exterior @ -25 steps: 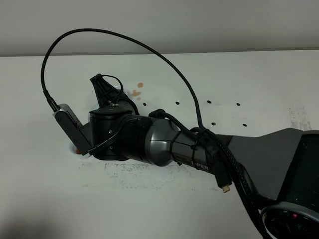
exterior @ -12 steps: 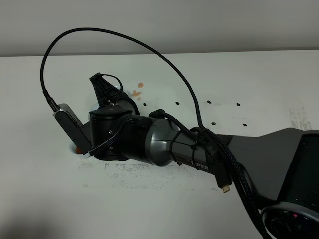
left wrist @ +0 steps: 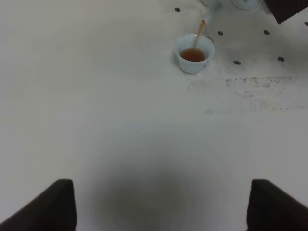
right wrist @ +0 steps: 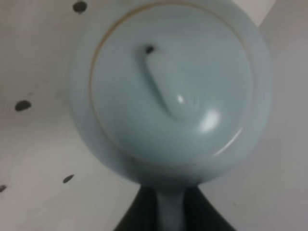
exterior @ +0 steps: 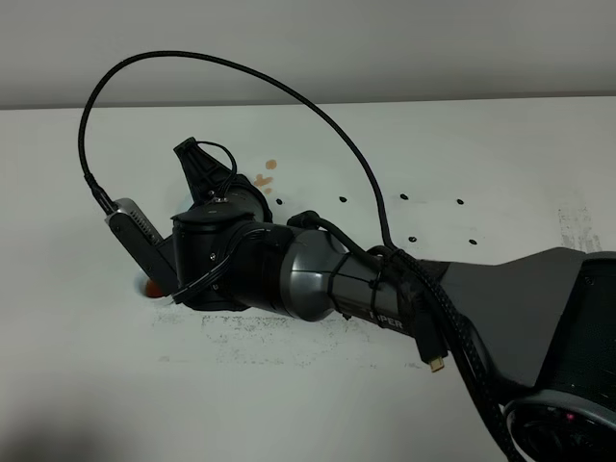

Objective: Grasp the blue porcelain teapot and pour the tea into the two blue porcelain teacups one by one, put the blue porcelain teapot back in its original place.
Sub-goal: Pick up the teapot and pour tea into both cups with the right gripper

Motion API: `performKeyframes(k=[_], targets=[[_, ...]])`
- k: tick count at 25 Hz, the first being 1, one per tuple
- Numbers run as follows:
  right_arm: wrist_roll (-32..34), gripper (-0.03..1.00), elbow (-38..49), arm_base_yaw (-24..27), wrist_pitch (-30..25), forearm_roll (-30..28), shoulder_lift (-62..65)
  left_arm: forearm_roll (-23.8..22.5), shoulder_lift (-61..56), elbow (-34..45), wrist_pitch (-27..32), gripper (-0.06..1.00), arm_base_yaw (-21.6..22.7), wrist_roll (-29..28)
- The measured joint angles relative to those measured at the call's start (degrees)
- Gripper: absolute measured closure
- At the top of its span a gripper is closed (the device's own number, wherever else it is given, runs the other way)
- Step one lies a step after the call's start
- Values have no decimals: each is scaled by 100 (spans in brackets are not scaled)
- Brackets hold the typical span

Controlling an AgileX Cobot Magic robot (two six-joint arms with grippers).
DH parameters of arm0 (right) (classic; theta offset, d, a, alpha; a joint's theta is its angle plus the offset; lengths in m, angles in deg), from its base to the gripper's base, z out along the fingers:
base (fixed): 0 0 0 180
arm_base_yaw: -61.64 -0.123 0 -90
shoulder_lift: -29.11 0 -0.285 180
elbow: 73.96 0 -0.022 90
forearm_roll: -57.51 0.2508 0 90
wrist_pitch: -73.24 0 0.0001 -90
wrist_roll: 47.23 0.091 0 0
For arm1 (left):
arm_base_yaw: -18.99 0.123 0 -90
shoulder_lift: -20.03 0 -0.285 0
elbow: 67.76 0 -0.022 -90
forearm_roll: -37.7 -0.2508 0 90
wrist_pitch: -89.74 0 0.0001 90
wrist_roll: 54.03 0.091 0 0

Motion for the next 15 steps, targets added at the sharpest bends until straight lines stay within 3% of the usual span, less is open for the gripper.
performKeyframes(k=[15], targets=[[0, 88, 0, 0, -30, -4, 0, 0, 0, 0, 0, 22, 0, 0]])
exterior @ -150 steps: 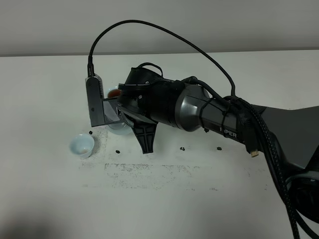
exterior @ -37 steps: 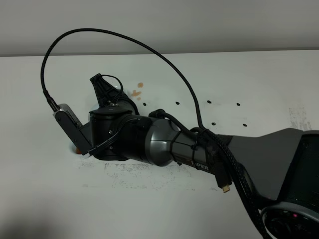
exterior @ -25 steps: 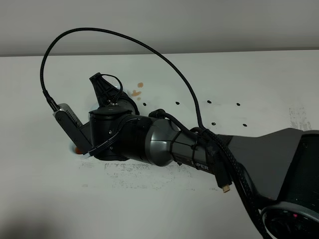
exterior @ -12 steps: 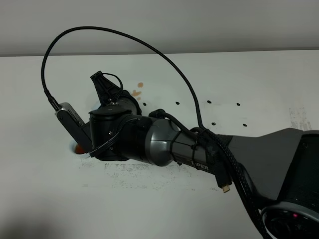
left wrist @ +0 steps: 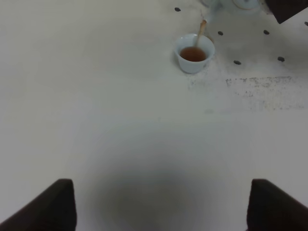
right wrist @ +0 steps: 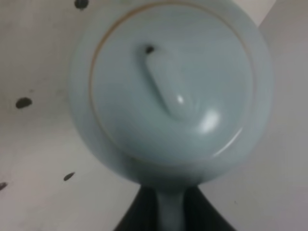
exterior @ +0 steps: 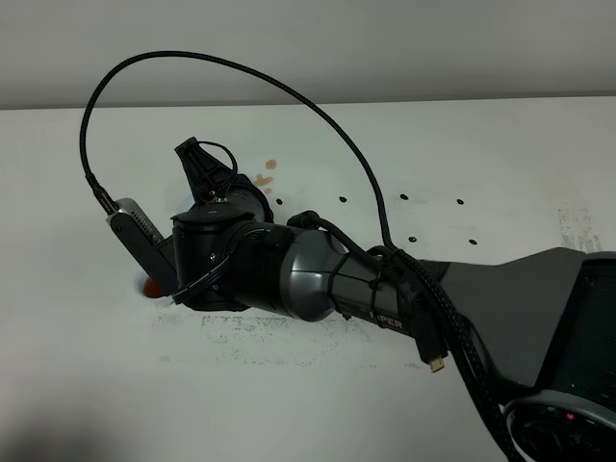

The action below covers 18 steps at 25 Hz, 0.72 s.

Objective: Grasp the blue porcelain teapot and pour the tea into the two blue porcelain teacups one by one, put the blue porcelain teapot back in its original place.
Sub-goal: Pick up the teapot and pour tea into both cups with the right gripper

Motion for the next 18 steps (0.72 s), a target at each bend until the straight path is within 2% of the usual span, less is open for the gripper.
performKeyframes(k=[18], targets=[[0, 88, 0, 0, 0, -107, 0, 0, 0, 0, 0, 22, 0, 0]])
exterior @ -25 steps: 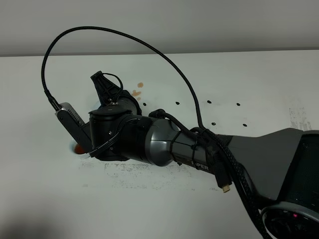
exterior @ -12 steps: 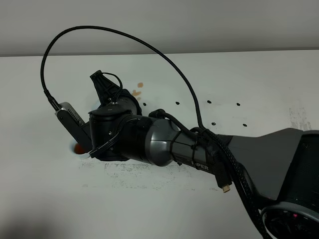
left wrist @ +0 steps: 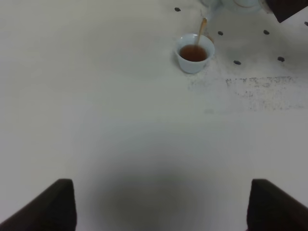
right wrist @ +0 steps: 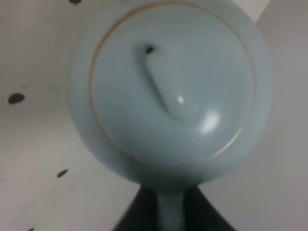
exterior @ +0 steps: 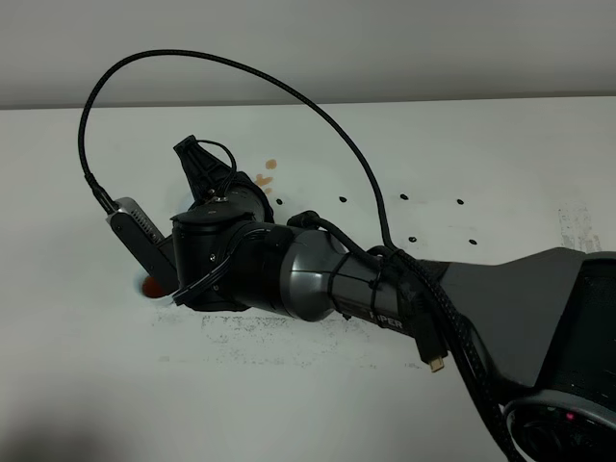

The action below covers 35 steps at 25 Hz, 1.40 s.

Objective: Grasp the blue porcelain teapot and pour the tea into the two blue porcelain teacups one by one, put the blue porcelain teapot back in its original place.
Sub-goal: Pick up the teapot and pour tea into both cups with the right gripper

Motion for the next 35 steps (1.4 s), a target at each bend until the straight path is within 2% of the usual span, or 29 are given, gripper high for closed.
performKeyframes(k=[21, 29, 35], targets=[[0, 88, 0, 0, 5, -4, 0, -45, 0, 0, 0, 22, 0, 0], [8, 88, 0, 0, 5, 205, 0, -70, 0, 0, 0, 22, 0, 0], [-33, 88, 0, 0, 28, 605, 0, -75, 0, 0, 0, 22, 0, 0]])
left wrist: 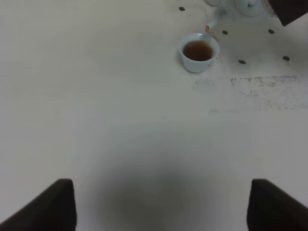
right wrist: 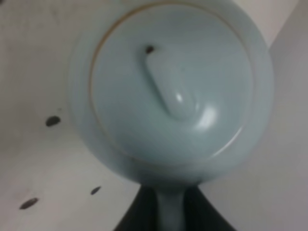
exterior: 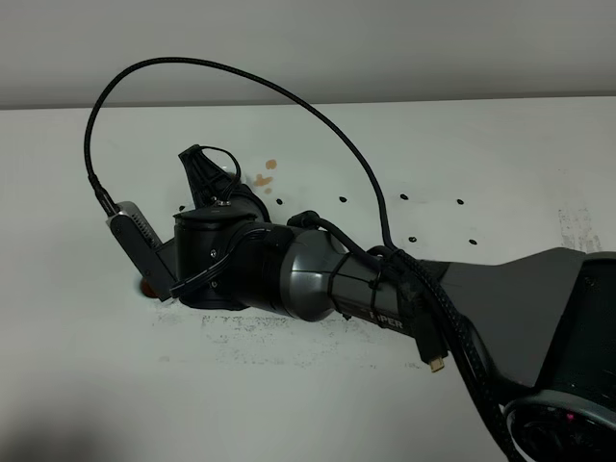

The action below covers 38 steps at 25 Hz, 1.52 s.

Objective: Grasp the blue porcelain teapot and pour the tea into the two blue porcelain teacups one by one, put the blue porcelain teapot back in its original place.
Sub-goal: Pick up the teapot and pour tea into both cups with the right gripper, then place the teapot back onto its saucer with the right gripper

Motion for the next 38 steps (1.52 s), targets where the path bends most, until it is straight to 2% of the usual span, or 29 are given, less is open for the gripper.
performKeyframes(k=[7, 11, 16, 20, 24, 31, 38], targets=[[-57, 88, 0, 0, 12, 376, 60, -6, 0, 0, 0, 22, 0, 0], [-5, 88, 0, 7, 51, 934, 383, -6, 0, 0, 0, 22, 0, 0], [609, 88, -94, 166, 52, 2322, 982, -6, 0, 0, 0, 22, 0, 0], [1383, 88, -120, 568, 1, 3577, 1306, -6, 0, 0, 0, 22, 0, 0], [2054, 88, -120, 1039, -293, 4370, 1341, -6, 0, 0, 0, 22, 0, 0], [2748, 88, 232, 1760, -510, 4703, 1408, -6, 0, 0, 0, 22, 0, 0], [3011, 88, 1474, 2109, 236, 5063, 2014, -6, 0, 0, 0, 22, 0, 0]])
